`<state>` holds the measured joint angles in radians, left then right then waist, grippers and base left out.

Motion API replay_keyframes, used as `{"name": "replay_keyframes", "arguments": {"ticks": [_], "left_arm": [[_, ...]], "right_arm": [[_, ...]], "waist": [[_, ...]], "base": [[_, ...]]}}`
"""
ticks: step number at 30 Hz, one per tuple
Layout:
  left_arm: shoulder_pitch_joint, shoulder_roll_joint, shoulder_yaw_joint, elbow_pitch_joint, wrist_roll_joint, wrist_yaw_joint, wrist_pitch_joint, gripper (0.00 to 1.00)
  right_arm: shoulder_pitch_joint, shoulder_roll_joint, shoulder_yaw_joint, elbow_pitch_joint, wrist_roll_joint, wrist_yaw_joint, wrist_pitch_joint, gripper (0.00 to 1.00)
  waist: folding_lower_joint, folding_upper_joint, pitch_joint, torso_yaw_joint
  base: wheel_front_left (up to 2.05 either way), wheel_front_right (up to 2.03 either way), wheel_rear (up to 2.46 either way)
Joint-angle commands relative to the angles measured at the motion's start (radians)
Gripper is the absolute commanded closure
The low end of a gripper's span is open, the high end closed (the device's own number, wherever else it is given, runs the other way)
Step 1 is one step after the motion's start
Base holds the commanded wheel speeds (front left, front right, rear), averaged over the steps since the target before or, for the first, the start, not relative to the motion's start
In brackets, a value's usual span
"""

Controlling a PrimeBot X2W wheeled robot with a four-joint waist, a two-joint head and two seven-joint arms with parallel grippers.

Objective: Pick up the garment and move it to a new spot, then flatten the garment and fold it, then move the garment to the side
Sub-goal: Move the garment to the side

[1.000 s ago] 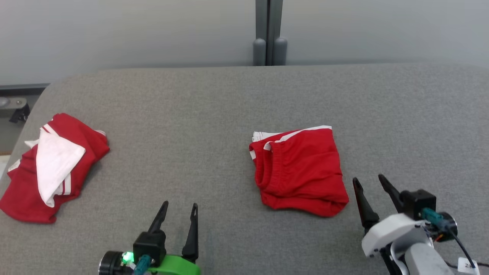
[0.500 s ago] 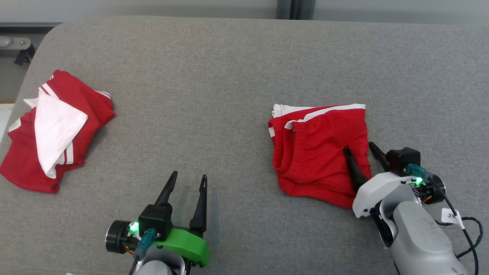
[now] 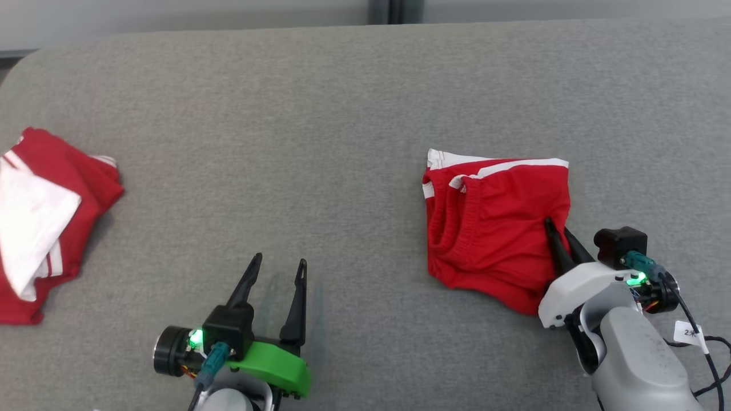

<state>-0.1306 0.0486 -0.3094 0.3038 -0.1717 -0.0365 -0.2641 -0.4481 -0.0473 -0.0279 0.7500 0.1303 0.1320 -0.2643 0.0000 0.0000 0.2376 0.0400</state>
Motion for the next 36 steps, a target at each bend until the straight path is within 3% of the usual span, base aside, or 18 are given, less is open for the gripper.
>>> {"name": "replay_keyframes", "arguments": {"ticks": [1,8,16,26,36], "left_arm": [[0.004,0.004,-0.008,-0.005,0.008,-0.006,0.0,0.0],[-0.018,0.005,-0.061,-0.007,0.015,-0.023,0.0,0.0],[-0.033,0.006,-0.125,0.013,0.03,-0.039,0.0,0.0],[-0.071,0.006,-0.124,0.032,0.073,-0.058,0.0,0.0],[-0.149,0.027,-0.103,0.016,0.124,-0.078,0.0,0.0]], "right_arm": [[0.022,-0.007,0.001,-0.003,-0.001,-0.003,0.0,1.0],[0.041,-0.005,0.045,-0.014,0.031,-0.002,-0.001,1.0],[0.053,-0.005,0.082,-0.027,0.051,-0.002,-0.001,1.0],[-0.048,-0.049,0.097,0.015,-0.022,-0.002,-0.001,1.0],[-0.313,-0.196,0.1,0.131,-0.094,-0.002,-0.001,1.0]], "waist": [[0.0,0.0,-0.058,-0.155],[0.0,0.0,-0.068,-0.348],[0.0,0.0,-0.046,-0.479],[0.0,0.0,0.051,-0.431],[0.0,0.0,0.215,-0.327]], "base": [[0.0,0.0,0.0],[0.0,0.0,0.0],[0.0,0.0,0.0],[0.0,0.0,0.0],[0.0,0.0,0.0]]}}
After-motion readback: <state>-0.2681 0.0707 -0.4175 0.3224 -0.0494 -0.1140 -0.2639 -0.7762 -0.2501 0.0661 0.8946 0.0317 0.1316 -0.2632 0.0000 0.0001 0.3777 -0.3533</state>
